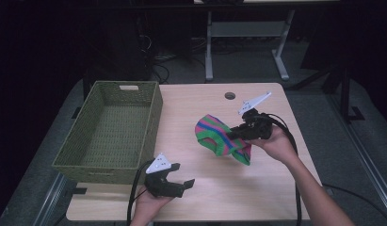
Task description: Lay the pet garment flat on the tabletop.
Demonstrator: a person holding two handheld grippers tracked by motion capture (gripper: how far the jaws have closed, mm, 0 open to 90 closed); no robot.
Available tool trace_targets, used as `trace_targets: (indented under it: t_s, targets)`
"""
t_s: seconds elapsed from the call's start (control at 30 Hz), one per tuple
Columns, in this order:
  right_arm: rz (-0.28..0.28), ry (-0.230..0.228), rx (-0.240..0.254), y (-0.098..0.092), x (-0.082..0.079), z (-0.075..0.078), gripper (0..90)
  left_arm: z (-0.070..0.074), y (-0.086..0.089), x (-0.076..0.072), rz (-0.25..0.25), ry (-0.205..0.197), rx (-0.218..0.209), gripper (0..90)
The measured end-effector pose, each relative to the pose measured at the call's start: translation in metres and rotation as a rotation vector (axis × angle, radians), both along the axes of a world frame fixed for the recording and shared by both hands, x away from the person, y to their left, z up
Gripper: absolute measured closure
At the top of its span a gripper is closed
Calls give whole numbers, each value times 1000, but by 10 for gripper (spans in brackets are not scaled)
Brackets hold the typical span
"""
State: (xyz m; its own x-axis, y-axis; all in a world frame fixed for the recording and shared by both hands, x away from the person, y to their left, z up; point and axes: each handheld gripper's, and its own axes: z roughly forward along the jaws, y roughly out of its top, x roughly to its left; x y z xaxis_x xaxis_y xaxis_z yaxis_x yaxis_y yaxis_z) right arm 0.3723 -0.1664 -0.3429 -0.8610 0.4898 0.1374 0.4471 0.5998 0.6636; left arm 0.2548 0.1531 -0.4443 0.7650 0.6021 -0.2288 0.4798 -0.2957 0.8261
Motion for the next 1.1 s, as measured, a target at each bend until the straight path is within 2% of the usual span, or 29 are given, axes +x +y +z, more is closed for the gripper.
trace_targets:
  t_s: [0.23,0.47,0.77,1.1]
  targets:
    - [-5,9,3,-1,-6,-6,786,1,1,-1,2,-6,-14,156]
    - [11,4,-7,-1,-15,-13,785,2,3,0,7,-16,-19,156]
    - [22,31,-14,2,-24,-29,784,3,3,-1,5,-20,-26,156]
    - [47,35,-23,7,-35,-38,782,3,3,-1,6,-18,-31,156]
